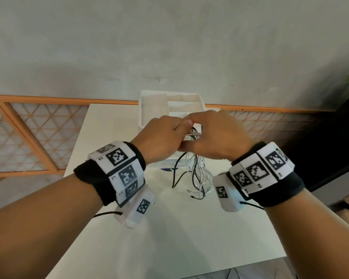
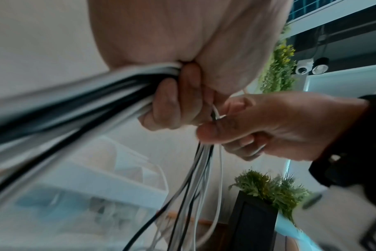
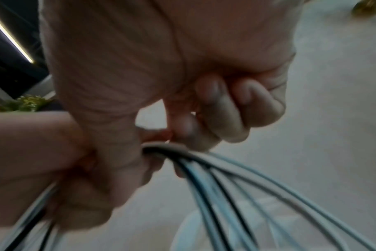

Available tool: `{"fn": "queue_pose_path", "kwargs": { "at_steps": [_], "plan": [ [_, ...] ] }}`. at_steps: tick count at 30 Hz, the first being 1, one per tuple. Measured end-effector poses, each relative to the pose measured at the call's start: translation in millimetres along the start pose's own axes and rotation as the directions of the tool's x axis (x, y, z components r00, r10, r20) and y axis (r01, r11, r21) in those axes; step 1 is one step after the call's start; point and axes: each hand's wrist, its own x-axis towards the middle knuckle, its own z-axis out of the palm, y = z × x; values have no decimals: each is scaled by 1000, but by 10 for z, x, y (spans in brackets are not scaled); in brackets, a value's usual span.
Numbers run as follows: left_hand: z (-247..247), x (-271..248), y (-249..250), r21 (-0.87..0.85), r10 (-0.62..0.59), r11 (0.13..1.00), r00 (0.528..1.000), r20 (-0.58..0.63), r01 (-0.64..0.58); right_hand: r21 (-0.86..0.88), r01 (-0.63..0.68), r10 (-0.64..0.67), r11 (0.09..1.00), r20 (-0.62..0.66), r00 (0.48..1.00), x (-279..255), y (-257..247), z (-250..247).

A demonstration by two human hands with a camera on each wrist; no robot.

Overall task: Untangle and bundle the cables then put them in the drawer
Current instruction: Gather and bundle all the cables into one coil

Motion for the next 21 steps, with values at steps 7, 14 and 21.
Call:
{"fn": "queue_pose_path", "kwargs": {
  "at_steps": [7, 14, 21],
  "plan": [
    [-171, -50, -112, 35, 17, 999, 998, 56, -19, 44, -125, 124, 991, 15, 992, 180, 322, 138],
    [-135, -197, -920, -181, -262, 939, 950, 170, 291, 126, -332, 342, 935, -69, 937, 526, 984, 84],
    [-22, -98, -1021, -299, -297, 901, 949, 107, 315, 567, -346, 513, 748, -162, 843, 1073, 1154, -48]
  ]
}}
